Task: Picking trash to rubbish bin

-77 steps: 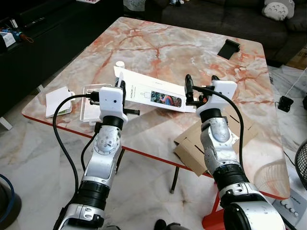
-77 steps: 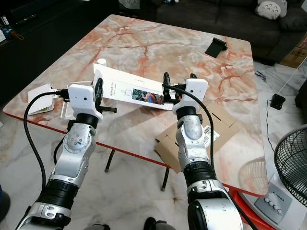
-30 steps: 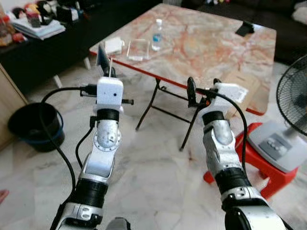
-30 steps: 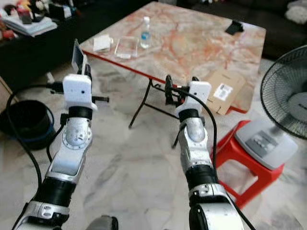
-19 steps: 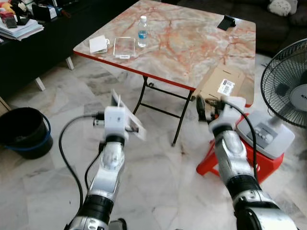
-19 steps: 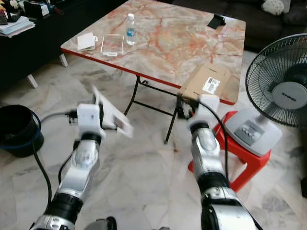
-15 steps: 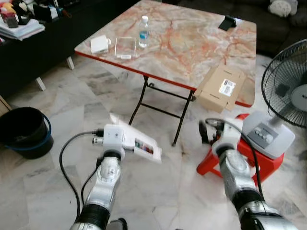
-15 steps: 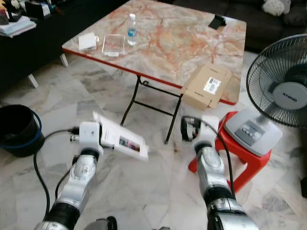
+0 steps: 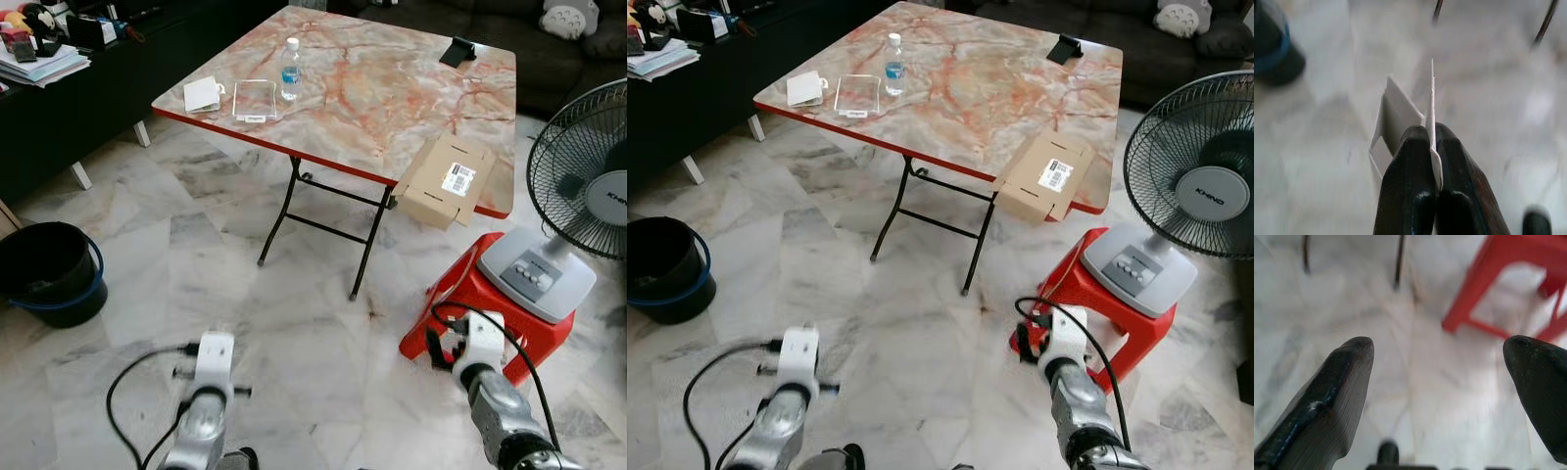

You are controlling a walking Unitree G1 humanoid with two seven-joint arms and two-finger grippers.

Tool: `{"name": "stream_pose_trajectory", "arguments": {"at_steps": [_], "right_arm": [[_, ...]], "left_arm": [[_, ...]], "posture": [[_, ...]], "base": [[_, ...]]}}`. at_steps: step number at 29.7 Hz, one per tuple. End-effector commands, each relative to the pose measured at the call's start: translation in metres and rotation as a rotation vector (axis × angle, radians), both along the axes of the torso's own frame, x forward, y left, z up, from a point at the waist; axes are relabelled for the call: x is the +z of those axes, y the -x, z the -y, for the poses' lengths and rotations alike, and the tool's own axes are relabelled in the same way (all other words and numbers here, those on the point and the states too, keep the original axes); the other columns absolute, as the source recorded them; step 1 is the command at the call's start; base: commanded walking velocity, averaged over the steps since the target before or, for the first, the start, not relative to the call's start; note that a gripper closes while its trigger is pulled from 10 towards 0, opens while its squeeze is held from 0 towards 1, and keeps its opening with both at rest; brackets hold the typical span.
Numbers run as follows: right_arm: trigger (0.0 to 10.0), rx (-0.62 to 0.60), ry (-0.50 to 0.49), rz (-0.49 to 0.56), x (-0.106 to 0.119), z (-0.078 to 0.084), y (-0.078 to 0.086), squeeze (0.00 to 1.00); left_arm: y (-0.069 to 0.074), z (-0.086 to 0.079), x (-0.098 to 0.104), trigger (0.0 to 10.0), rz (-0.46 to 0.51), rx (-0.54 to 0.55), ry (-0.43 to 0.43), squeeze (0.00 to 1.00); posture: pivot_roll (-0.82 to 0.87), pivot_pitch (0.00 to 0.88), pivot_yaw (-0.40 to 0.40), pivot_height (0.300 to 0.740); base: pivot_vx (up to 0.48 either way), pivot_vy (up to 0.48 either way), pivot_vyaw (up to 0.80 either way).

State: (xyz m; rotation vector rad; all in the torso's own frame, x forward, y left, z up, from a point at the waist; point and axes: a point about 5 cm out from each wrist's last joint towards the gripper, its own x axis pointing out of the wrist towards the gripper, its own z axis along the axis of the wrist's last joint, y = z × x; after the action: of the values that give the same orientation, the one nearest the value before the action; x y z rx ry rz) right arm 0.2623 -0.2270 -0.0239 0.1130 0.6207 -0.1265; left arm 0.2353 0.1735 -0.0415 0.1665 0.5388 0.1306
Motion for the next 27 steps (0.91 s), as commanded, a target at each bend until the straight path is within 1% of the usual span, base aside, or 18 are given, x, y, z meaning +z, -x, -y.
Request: {"name": "stream_pose_trajectory", "arguments": {"at_steps": [1, 2, 3, 5, 8, 9, 10, 12, 14, 16, 17, 19, 21, 23, 25, 27], "right_arm": [[10.0, -0.01, 0.001, -0.056, -0.008, 0.003, 0.01, 0.0], [10.0, -0.014, -0.003, -0.067, -0.011, 0.002, 0.013, 0.0], [10.0, -0.025, -0.008, -0.091, -0.016, 0.001, 0.02, 0.0], [10.0, -0.011, -0.007, -0.116, -0.022, -0.003, 0.027, 0.0], [10.0, 0.007, 0.004, -0.147, -0.028, -0.006, 0.034, 0.0], [10.0, -0.005, -0.008, -0.156, -0.031, -0.008, 0.039, 0.0], [10.0, -0.011, -0.014, -0.161, -0.032, -0.008, 0.041, 0.0], [10.0, -0.007, -0.021, -0.195, -0.039, -0.014, 0.049, 0.0], [10.0, -0.008, -0.031, -0.218, -0.044, -0.019, 0.056, 0.0], [10.0, -0.008, -0.035, -0.227, -0.047, -0.023, 0.059, 0.0], [10.0, -0.009, -0.042, -0.228, -0.048, -0.027, 0.061, 0.0], [10.0, -0.011, -0.046, -0.228, -0.049, -0.028, 0.062, 0.0], [10.0, 0.005, -0.041, -0.238, -0.051, -0.035, 0.065, 0.0], [10.0, 0.005, -0.041, -0.238, -0.051, -0.035, 0.065, 0.0], [10.0, 0.017, -0.052, -0.244, -0.053, -0.041, 0.066, 0.0], [10.0, 0.017, -0.056, -0.243, -0.053, -0.042, 0.066, 0.0]], "left_arm": [[0.011, -0.006, -0.009, 10.0, -0.056, 0.032, -0.002, 0.0], [0.015, -0.008, -0.012, 10.0, -0.073, 0.039, -0.002, 0.0], [0.025, -0.013, -0.018, 10.0, -0.117, 0.042, -0.01, 0.0], [0.034, -0.018, -0.024, 10.0, -0.158, 0.043, -0.018, 0.0], [0.043, -0.022, -0.029, 10.0, -0.194, 0.055, -0.019, 0.0], [0.049, -0.026, -0.032, 10.0, -0.218, 0.067, -0.021, 0.0], [0.051, -0.027, -0.033, 10.0, -0.226, 0.072, -0.021, 0.0], [0.056, -0.033, -0.035, 10.0, -0.242, 0.087, -0.019, 0.0], [0.06, -0.039, -0.036, 10.0, -0.261, 0.082, -0.029, 0.0], [0.064, -0.046, -0.037, 10.0, -0.279, 0.098, -0.033, 0.0], [0.066, -0.051, -0.037, 10.0, -0.283, 0.11, -0.033, 0.0], [0.067, -0.053, -0.037, 10.0, -0.283, 0.111, -0.034, 0.0], [0.068, -0.061, -0.036, 10.0, -0.288, 0.112, -0.039, 0.0], [0.068, -0.061, -0.036, 10.0, -0.288, 0.112, -0.039, 0.0], [0.07, -0.067, -0.036, 10.0, -0.3, 0.131, -0.031, 0.0], [0.071, -0.069, -0.035, 10.0, -0.301, 0.139, -0.03, 0.0]], "posture": [[0.04, 0.16, -0.108, 0.74], [0.04, 0.16, -0.108, 0.74], [0.04, 0.164, -0.101, 0.74], [0.05, 0.168, -0.096, 0.74], [0.05, 0.167, -0.095, 0.74], [0.06, 0.166, -0.094, 0.74], [0.06, 0.166, -0.094, 0.74], [0.07, 0.18, -0.073, 0.74], [0.07, 0.19, -0.061, 0.74], [0.07, 0.195, -0.05, 0.74], [0.08, 0.198, -0.043, 0.74], [0.08, 0.198, -0.04, 0.74], [0.08, 0.21, -0.022, 0.74], [0.08, 0.21, -0.022, 0.74], [0.09, 0.213, -0.012, 0.74], [0.09, 0.214, -0.014, 0.74]], "base": [[0.0, 0.0, 0.0], [0.0, 0.0, 0.0], [0.0, 0.0, 0.0], [0.0, 0.0, 0.0], [0.0, 0.0, 0.0], [0.0, 0.0, 0.0], [0.0, 0.0, 0.0], [0.0, 0.0, 0.69], [0.0, 0.0, 0.8], [0.0, 0.0, 0.8], [0.0, 0.0, 0.8], [0.0, 0.0, 0.8], [0.0, 0.0, 0.8], [0.0, 0.0, 0.8], [0.0, 0.0, 0.8], [0.0, 0.0, 0.8]]}}
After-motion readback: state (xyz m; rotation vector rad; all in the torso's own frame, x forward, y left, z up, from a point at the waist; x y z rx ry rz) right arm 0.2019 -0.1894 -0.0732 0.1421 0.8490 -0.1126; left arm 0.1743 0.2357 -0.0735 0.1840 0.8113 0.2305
